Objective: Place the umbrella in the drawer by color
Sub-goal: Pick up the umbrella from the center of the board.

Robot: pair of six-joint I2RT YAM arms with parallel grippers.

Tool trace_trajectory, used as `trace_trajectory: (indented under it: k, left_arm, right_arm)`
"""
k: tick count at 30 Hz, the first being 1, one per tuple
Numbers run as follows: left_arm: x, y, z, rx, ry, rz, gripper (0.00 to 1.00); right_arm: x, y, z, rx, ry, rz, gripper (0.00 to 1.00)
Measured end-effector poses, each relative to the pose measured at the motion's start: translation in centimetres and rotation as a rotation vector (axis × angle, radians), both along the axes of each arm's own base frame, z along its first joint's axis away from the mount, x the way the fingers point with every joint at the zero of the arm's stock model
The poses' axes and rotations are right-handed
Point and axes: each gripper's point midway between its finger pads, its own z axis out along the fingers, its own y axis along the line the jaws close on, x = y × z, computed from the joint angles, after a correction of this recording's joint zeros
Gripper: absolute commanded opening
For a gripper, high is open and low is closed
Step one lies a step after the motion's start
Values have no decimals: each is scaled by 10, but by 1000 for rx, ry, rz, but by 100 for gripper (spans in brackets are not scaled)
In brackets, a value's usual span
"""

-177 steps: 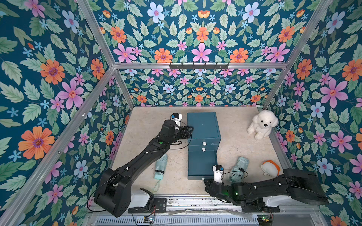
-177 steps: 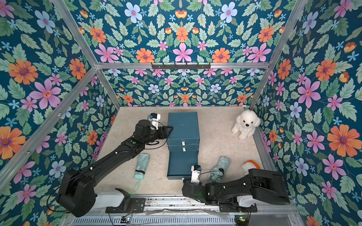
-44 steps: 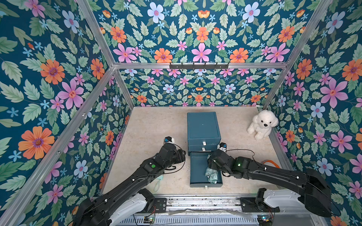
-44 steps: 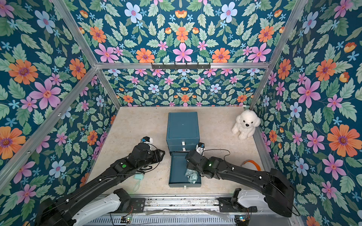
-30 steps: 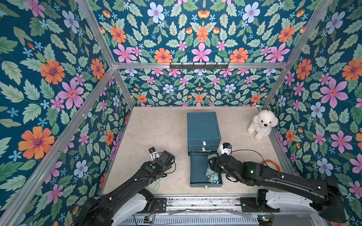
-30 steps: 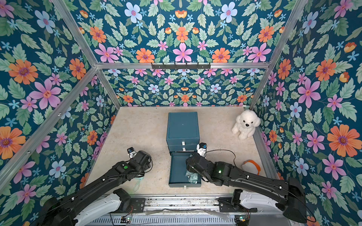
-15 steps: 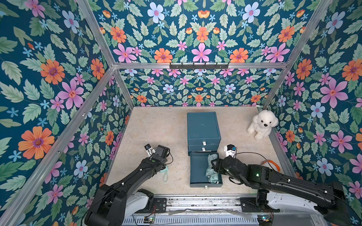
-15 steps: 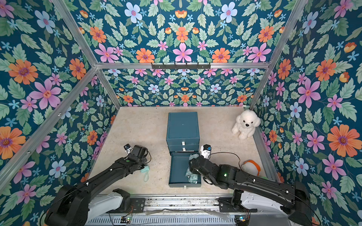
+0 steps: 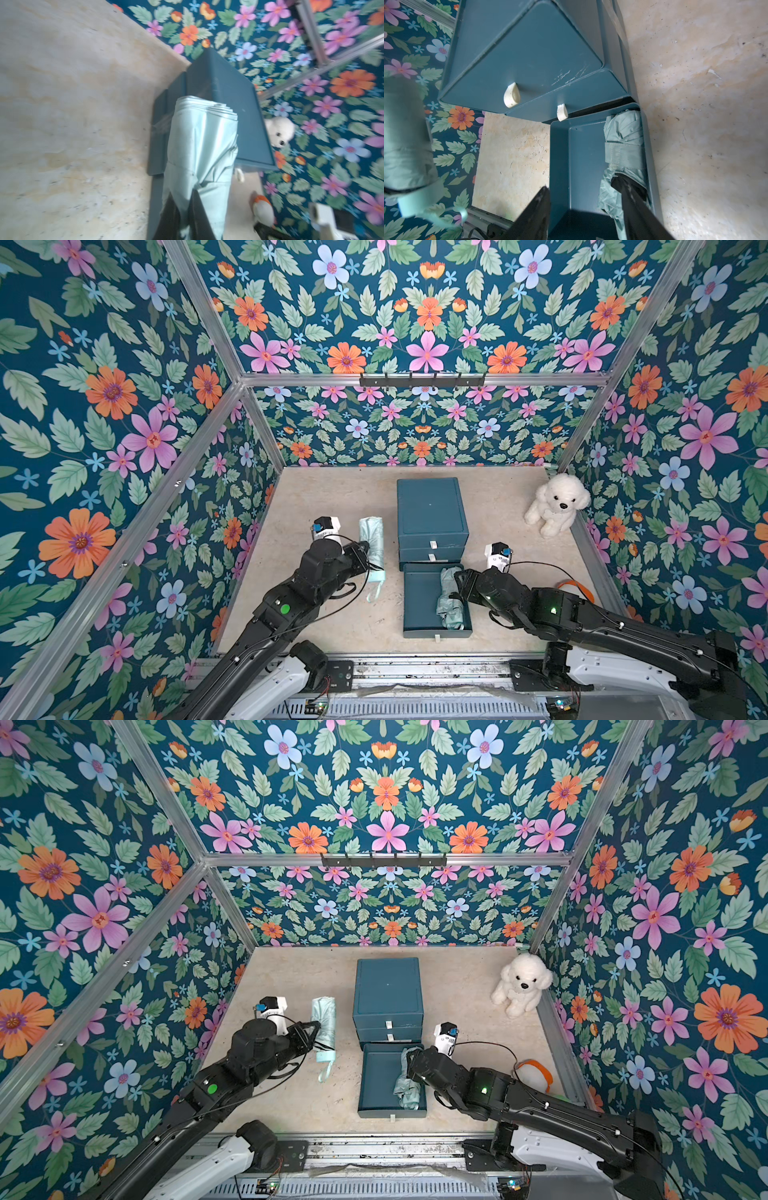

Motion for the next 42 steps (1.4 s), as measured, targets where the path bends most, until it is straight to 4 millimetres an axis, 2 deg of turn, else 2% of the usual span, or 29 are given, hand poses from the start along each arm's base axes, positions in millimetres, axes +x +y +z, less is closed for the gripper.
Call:
trace_trajectory:
  k: [6,11,15,20,22,24,26,27,29,30,32,35,39,42]
  left_arm:
    - [-13,-36,-40,-71,16,-93,0]
    - [-19,-77,-44,-102,-62,-164,0]
    - [-23,-98,-37,-137,-132,-194,0]
    - [-26,-100,-34,-141,-193,-173,0]
    - [-29,-95,-25,-149,-223,-164,0]
    - [-31,-87,-14,-178,-248,-146,0]
    - [-33,-80,-6,-193,-267,-131,0]
    - [-34,-79,-7,-183,-267,-128,0]
    - [-40,-85,-14,-149,-256,-155,0]
    - [-44,-90,-17,-131,-252,-176,0]
    - [-61,-102,-30,-83,-226,-242,0]
    - [-77,-108,-41,-41,-226,-277,0]
    - [-71,-102,-59,12,-237,-213,0]
    - [-65,-101,-72,48,-241,-176,0]
  right_arm:
    - [0,-3,-7,-10,11,-16,58]
    - [-3,-21,-38,-67,60,-54,58]
    - [-6,-35,-60,-90,100,-83,57]
    - [-12,-42,-89,-91,173,-88,54]
    - [-15,-41,-91,-88,187,-76,54]
    - [-12,-38,-80,-64,176,-74,41]
    - [-1,-39,-57,-26,143,-96,22]
    - [6,-41,-47,-10,127,-114,19]
    - [21,-48,-34,-3,102,-152,17]
    - [26,-51,-33,-14,99,-164,16]
    - [27,-52,-41,-47,120,-149,12]
    - [21,-48,-60,-75,167,-107,10]
    - [12,-48,-76,-68,195,-79,10]
    - [8,-44,-77,-48,195,-56,10]
